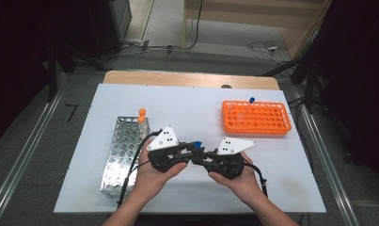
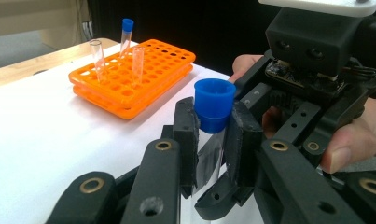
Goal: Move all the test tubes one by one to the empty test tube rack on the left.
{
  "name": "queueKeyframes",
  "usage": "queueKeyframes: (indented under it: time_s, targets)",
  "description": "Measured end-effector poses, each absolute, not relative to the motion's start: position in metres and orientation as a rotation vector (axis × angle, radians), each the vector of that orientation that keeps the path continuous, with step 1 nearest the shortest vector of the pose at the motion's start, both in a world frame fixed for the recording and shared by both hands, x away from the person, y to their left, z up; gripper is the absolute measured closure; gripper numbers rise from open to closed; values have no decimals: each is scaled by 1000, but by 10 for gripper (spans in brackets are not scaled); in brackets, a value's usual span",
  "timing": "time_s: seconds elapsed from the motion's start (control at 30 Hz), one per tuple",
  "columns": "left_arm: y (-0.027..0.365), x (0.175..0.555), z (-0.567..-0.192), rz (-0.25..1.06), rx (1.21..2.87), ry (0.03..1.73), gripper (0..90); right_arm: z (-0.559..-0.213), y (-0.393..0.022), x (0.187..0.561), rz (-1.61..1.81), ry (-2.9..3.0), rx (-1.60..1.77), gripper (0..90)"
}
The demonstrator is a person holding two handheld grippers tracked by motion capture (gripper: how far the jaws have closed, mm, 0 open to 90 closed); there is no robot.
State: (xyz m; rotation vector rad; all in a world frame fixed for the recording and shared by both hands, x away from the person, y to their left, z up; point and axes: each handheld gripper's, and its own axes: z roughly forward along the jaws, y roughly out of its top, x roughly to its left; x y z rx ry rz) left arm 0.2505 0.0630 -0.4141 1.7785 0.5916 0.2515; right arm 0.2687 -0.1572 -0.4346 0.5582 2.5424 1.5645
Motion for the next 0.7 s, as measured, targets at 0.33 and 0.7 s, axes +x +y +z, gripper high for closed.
queueKeyframes:
  time_s: [0.33,0.7]
  targets:
    - [70,251,-412,278,1757,611,770,-436,-159,271,1604,2542,543,502]
    - [88,255,-408,317,1728,657,770,-434,-172,281,1582,2513,649,0]
